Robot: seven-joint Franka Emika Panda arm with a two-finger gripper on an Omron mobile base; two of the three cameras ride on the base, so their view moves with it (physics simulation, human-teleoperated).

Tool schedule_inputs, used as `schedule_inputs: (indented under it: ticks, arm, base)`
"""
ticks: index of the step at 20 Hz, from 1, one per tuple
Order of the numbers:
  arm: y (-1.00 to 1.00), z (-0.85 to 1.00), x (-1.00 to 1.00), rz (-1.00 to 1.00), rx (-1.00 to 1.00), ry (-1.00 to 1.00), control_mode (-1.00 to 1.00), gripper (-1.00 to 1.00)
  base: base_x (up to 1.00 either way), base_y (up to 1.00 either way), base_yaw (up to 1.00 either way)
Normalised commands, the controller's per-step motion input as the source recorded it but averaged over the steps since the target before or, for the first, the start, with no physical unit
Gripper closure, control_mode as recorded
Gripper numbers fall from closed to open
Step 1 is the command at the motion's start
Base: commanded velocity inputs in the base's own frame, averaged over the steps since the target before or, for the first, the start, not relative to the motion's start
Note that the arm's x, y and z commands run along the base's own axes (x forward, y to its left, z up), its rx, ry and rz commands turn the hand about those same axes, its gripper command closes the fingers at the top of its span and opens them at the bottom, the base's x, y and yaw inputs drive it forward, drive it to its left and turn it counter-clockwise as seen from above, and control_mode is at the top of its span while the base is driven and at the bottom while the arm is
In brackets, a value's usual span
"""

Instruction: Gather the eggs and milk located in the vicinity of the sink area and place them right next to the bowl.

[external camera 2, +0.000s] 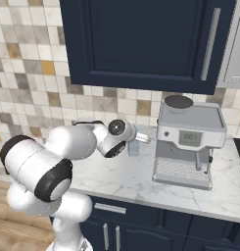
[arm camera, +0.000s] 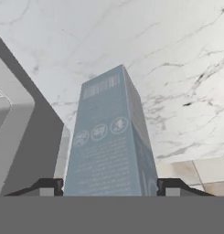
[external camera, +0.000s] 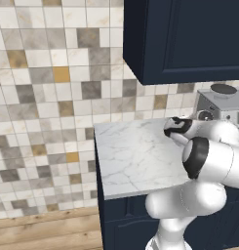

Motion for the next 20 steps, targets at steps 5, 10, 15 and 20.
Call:
schedule_inputs:
  ticks: [5,10,15,20]
  arm:
    - [0.31,0.37,-1.00,0.00,0.00,0.00,-1.00,1.00]
    - [0.20,0.76,-0.53,0.00,-0.01,0.02,-1.00,1.00]
    - [0.07,0.68,-0.35,0.00,0.00,0.04,-1.00,1.00]
    - [0.00,0.11,-0.40,0.00,0.00,0.07,-1.00,1.00]
  base:
    - [0.00,0.00,0.00]
    - [0.00,0.00,0.00]
    - [0.00,0.00,0.00]
    - [0.00,0.00,0.00]
